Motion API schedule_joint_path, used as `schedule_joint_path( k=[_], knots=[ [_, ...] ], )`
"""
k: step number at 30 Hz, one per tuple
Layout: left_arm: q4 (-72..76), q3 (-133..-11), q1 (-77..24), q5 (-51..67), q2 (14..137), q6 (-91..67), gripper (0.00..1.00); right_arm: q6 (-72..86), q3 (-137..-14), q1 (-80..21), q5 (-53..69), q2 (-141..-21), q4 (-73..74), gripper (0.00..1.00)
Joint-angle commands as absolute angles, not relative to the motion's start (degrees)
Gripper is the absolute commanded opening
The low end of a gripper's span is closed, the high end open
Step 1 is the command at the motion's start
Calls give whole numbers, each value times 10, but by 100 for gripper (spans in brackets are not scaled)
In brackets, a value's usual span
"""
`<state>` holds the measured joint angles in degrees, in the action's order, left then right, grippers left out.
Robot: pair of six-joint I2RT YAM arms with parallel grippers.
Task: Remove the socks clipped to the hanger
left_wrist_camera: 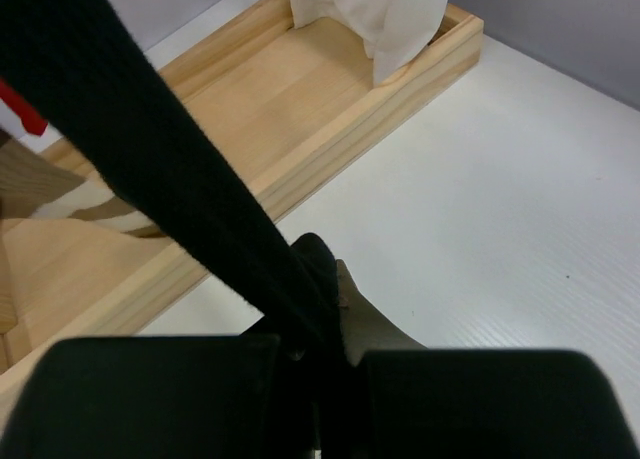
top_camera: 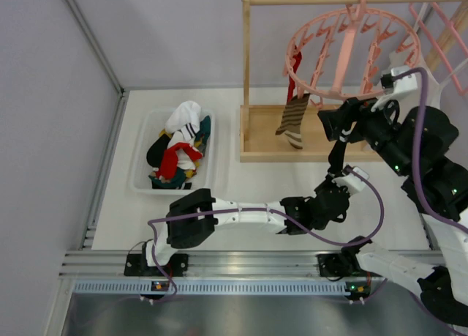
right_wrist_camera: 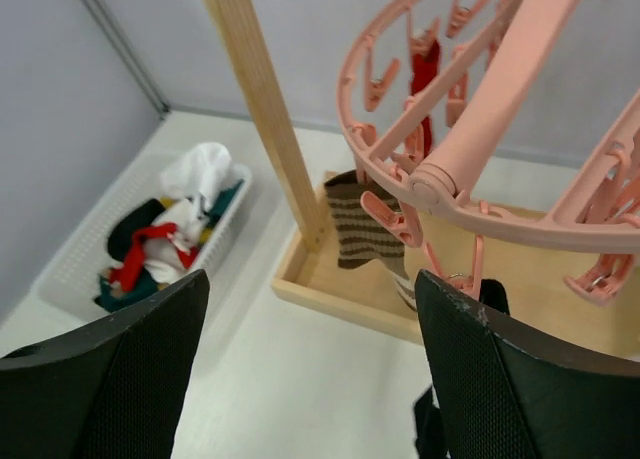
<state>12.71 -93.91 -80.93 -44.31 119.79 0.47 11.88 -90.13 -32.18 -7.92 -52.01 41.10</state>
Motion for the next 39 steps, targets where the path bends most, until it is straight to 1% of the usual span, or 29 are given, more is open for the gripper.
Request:
schedule_joint_path(
  k=[1, 3, 6, 10, 15, 18, 21, 28, 33, 39],
  knots=[
    [107, -967, -816, -487, 1201, 23, 0, 72, -934, -316, -152, -555, 474, 80],
    [105, -964, -817, -488, 1200, 21, 0, 55, -935, -316, -193, -564, 482, 80],
    [104, -959, -819, -488, 1196, 18, 0, 47, -935, -316, -219, -574, 491, 78],
    [104, -956, -821, -484, 1194, 18, 0, 44, -935, -316, -231, -591, 492, 73],
    [104, -954, -821, -477, 1195, 17, 0, 36, -933, -315, -254, -604, 491, 72],
    [104, -953, -821, -477, 1198, 17, 0, 26, -926, -315, -252, -604, 484, 72],
    [104, -953, -821, -476, 1197, 17, 0, 11, -908, -310, -226, -603, 462, 71],
    [104, -947, -822, -475, 1193, 17, 0, 6, -901, -291, -219, -622, 447, 64],
    [104, -945, -821, -471, 1190, 16, 0, 11, -892, -275, -186, -632, 432, 62],
    [104, -944, -821, -467, 1187, 16, 0, 13, -885, -273, -178, -653, 413, 59]
  ],
)
